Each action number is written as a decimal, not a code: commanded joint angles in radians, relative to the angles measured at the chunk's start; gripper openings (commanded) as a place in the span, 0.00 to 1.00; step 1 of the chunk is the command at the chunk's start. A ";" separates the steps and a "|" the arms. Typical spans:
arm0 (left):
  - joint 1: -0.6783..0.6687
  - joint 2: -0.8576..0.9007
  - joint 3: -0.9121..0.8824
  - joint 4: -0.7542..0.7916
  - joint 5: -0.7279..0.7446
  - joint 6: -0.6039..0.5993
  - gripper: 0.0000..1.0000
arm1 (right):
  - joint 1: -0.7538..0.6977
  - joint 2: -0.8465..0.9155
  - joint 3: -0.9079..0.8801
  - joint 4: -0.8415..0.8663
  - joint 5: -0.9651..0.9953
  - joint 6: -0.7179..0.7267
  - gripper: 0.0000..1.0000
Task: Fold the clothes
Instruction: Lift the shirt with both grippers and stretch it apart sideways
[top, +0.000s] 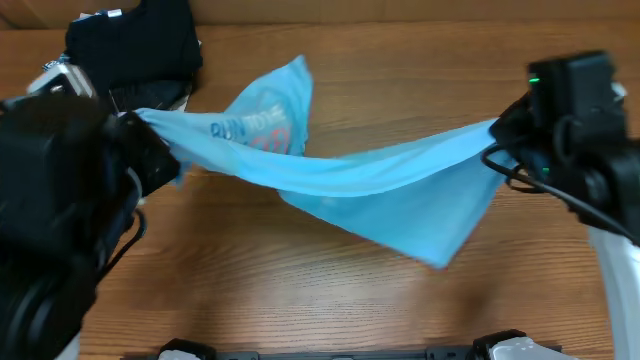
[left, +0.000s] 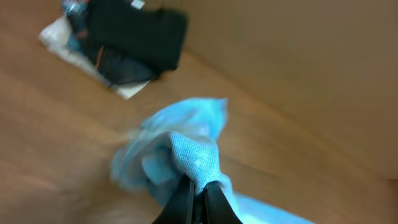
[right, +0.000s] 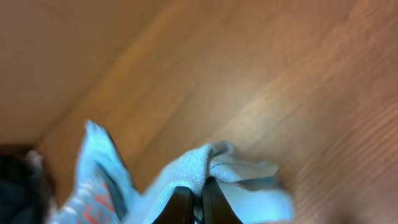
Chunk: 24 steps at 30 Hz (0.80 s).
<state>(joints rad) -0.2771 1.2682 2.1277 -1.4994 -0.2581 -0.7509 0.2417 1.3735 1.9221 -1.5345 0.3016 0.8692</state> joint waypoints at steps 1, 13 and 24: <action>-0.045 -0.013 0.103 -0.017 -0.044 0.023 0.04 | -0.008 -0.026 0.161 -0.027 0.023 -0.068 0.04; -0.078 -0.013 0.349 -0.005 -0.038 0.042 0.04 | -0.008 -0.026 0.529 -0.110 0.036 -0.111 0.04; -0.078 0.086 0.350 0.116 -0.074 0.110 0.04 | -0.008 0.021 0.528 -0.019 0.180 -0.089 0.04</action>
<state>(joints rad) -0.3473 1.3033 2.4702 -1.3998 -0.2859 -0.6914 0.2417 1.3823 2.4367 -1.5776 0.4099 0.7818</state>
